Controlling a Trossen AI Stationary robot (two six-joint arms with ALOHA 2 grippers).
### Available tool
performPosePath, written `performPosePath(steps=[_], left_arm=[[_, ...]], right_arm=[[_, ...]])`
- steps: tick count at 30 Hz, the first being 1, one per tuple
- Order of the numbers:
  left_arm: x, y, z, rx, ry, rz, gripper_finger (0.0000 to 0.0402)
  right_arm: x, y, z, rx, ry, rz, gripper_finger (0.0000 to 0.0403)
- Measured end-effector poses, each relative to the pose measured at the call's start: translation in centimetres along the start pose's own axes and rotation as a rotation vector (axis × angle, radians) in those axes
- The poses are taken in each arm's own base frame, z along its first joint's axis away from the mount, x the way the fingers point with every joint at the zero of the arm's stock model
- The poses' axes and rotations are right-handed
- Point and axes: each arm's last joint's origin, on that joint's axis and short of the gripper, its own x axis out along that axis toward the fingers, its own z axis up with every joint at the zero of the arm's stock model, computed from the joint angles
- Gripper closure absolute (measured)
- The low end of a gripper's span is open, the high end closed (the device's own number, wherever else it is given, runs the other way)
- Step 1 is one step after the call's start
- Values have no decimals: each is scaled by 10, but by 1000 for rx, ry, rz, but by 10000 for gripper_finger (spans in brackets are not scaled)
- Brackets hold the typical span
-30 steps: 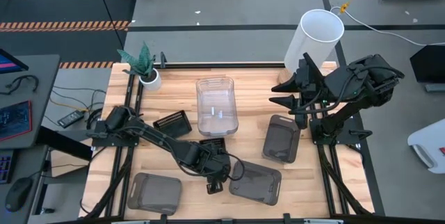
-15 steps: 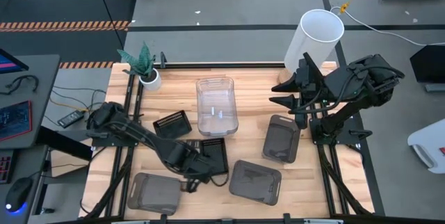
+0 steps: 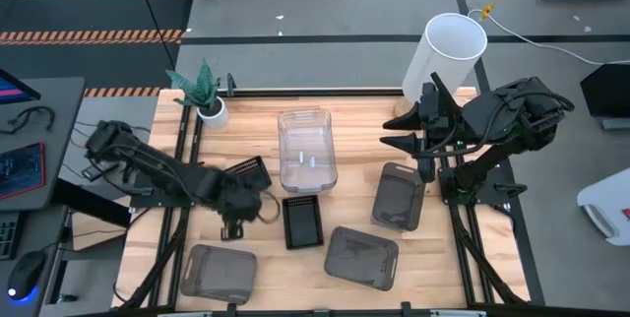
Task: Stack baskets by color
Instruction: Stack the left black bin on the black bins
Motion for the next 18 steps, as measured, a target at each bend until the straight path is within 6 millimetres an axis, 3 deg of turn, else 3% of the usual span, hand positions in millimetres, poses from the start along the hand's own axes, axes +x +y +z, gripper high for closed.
performPosePath(steps=[3,6,9,14,18], left_arm=[[-1,23,-4,-116,-13,8,377],[-3,37,-7,-111,2,26,360],[-3,45,-9,19,47,64,333],[-2,43,-7,405,41,97,266],[9,44,-7,542,106,115,205]], right_arm=[[0,0,0,-3,-3,1,258],[0,0,0,-5,-3,1,258],[0,0,0,-5,-3,1,258],[0,0,0,7,-3,1,258],[0,0,0,25,-4,2,258]])
